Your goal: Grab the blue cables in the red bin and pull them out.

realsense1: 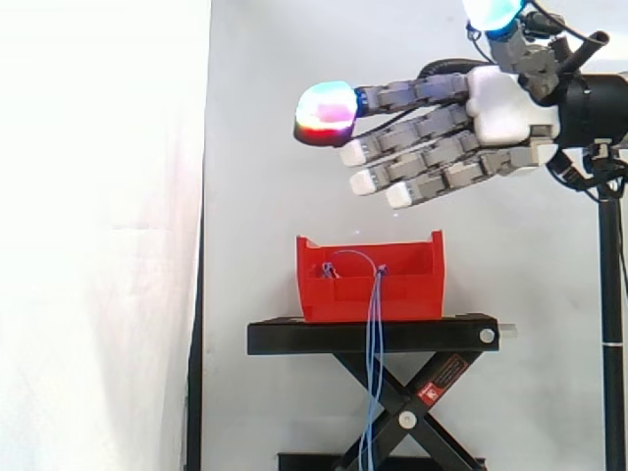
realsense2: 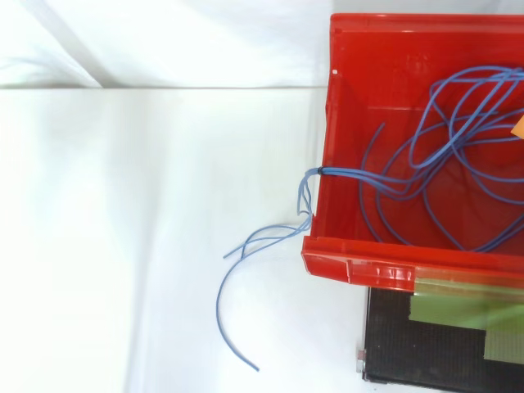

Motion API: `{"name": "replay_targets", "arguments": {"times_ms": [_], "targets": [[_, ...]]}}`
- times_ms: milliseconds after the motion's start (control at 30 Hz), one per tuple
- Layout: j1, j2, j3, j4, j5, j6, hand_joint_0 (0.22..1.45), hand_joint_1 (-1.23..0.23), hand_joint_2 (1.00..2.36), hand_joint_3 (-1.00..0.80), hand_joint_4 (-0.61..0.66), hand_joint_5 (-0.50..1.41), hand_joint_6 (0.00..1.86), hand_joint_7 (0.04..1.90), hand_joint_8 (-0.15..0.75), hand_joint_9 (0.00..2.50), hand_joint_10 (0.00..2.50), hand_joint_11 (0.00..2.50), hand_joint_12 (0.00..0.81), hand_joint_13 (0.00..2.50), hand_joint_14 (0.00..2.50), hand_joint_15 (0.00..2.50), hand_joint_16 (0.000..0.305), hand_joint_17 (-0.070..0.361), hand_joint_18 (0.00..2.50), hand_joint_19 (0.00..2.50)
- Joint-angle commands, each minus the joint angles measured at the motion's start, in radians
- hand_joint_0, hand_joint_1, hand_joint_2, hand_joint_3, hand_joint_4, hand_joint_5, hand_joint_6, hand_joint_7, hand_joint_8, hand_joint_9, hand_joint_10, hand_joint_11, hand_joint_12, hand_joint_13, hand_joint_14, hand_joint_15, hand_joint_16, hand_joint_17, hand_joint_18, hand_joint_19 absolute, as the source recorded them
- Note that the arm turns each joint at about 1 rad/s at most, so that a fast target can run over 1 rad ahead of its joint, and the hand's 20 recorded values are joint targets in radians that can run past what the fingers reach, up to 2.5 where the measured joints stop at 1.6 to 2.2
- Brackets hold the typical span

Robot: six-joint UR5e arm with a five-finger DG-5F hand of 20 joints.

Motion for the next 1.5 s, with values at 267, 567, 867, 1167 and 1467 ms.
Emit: {"name": "replay_targets", "arguments": {"times_ms": [267,567,867,1167,1467], "targets": [[0.01,-0.104,0.094,0.05,-0.021,-0.016,0.73,-0.72,1.0,-1.0,0.16,0.19,0.01,0.16,0.252,0.19,0.0,0.0,0.369,0.0,0.01,0.19,0.056,0.126,0.0,0.33],[0.03,-0.105,0.094,0.057,0.017,-0.038,0.73,-0.72,1.0,-1.0,0.16,0.2,0.01,0.16,0.251,0.2,0.0,0.0,0.367,0.0,0.01,0.19,0.056,0.126,0.0,0.34],[0.033,-0.199,0.126,0.109,-0.003,0.003,0.73,-0.72,1.0,-1.0,0.16,0.22,0.01,0.16,0.256,0.24,0.0,0.01,0.368,0.0,0.01,0.19,0.056,0.125,0.0,0.35],[0.023,-0.248,0.159,0.08,-0.017,-0.056,0.74,-0.73,1.0,-1.0,0.17,0.24,0.01,0.16,0.255,0.29,0.0,0.04,0.37,0.0,0.01,0.2,0.056,0.125,0.0,0.35],[0.017,-0.257,0.125,0.069,-0.011,-0.115,0.74,-0.73,1.0,-1.0,0.17,0.25,0.01,0.16,0.257,0.3,0.0,0.05,0.369,0.0,0.01,0.2,0.055,0.124,0.0,0.35]]}}
